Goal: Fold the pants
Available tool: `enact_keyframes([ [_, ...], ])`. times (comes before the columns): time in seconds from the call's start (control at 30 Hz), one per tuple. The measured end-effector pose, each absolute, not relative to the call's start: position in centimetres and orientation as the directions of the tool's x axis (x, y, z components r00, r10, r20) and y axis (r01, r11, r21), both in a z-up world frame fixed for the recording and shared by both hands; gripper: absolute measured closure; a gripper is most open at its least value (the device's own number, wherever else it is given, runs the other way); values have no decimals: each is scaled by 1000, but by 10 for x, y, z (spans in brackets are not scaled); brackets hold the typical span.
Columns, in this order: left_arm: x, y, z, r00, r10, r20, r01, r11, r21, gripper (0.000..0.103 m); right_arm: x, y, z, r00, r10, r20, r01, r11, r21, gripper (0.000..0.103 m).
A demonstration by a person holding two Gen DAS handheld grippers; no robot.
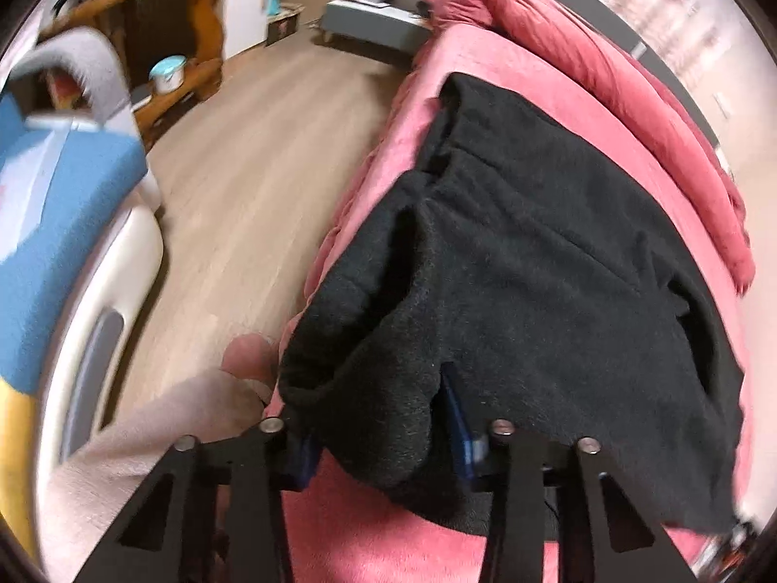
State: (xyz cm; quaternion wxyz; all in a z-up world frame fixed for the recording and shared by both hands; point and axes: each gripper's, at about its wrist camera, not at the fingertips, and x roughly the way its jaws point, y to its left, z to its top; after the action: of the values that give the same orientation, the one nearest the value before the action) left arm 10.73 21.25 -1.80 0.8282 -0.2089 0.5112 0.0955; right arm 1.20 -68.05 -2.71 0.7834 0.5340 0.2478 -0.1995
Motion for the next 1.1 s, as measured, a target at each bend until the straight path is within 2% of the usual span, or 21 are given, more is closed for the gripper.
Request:
enact_keyframes([
  [0.07,107,207,-13,464,-27,-886,-340,917,-206,63,19,-676,-4,807,-43,-589,550,419,723,93],
  [0.1,106,204,-13,467,-9,-884,-330,926,-184,59,19,-674,3,812,-41,-582,539,436,721,93],
  [0.2,99,198,-21,472,-33,-881,-307,931,-199,39,13,-674,0,797,-24,-603,551,437,711,89],
  [0.23,98,199,-25,467,-33,-884,-311,929,-199,38,13,-675,-9,776,-9,-631,572,432,697,88],
  [0.3,95,199,-28,485,-38,-874,-315,925,-215,36,6,-678,-26,744,17,-668,601,417,682,77],
  [0.33,94,200,-29,491,-31,-870,-319,923,-213,31,-3,-677,-36,736,29,-677,612,400,682,74],
  [0.4,95,202,-31,493,-24,-870,-332,919,-214,25,-16,-679,-51,731,17,-682,633,354,688,62],
  [0.5,97,206,-40,472,-31,-881,-355,908,-222,11,-23,-688,-64,797,-11,-604,582,284,762,62],
  [0.63,96,210,-45,469,-68,-881,-389,879,-275,11,-13,-696,-65,821,-40,-569,555,290,780,62],
  [0.67,98,209,-44,471,-70,-879,-383,882,-276,12,-9,-698,-67,818,-38,-573,558,288,778,62],
  [0.73,102,204,-40,477,-63,-877,-359,897,-259,32,2,-698,-64,796,-38,-604,589,276,759,75],
  [0.77,105,202,-38,476,-57,-878,-352,902,-249,38,10,-697,-63,776,-13,-631,608,280,743,94],
  [0.8,108,201,-35,465,-50,-884,-359,902,-240,44,21,-697,-56,741,0,-672,642,292,709,95],
  [0.83,110,206,-32,455,-50,-889,-387,888,-248,56,34,-701,-51,724,2,-690,658,301,690,96],
  [0.93,106,230,-20,479,-143,-866,-456,802,-385,78,61,-704,4,757,2,-653,612,347,711,97],
  [1.0,104,235,-2,510,-175,-842,-428,797,-425,79,84,-697,69,798,-10,-602,543,445,712,98],
  [1.1,98,224,27,544,-161,-823,-340,855,-392,81,86,-682,144,861,-31,-508,434,567,700,98],
])
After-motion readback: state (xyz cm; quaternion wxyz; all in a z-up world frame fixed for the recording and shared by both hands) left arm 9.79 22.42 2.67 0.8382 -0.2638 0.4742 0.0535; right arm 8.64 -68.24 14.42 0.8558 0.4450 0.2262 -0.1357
